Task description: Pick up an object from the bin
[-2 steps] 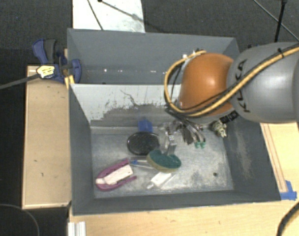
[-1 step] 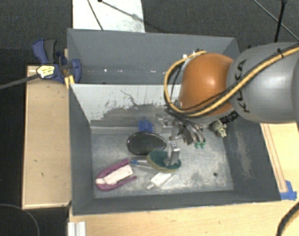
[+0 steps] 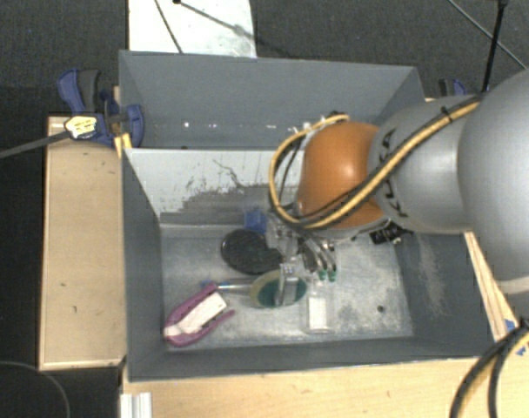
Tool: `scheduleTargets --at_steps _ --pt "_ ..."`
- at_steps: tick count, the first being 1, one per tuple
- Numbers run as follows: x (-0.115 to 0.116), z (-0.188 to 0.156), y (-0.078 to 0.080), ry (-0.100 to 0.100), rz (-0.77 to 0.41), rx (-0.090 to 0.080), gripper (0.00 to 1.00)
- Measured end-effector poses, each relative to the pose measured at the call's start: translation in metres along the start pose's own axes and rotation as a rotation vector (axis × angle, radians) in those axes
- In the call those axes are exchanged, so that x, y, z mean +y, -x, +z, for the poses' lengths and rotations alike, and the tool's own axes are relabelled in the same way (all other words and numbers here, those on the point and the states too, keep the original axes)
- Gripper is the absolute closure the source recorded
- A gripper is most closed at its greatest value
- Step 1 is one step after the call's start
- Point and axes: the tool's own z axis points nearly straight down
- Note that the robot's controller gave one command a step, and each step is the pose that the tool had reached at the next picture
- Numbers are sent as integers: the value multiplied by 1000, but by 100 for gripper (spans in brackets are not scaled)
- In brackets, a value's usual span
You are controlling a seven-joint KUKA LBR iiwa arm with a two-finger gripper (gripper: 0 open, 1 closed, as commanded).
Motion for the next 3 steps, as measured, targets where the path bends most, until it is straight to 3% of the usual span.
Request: scheduleTargets --at_steps 1,2,3 --pt "0 0 1 0 5 -6 100" --pt "-22 -44 -1 2 -132 9 100" --pt "32 -128 7 6 -206 2 100"
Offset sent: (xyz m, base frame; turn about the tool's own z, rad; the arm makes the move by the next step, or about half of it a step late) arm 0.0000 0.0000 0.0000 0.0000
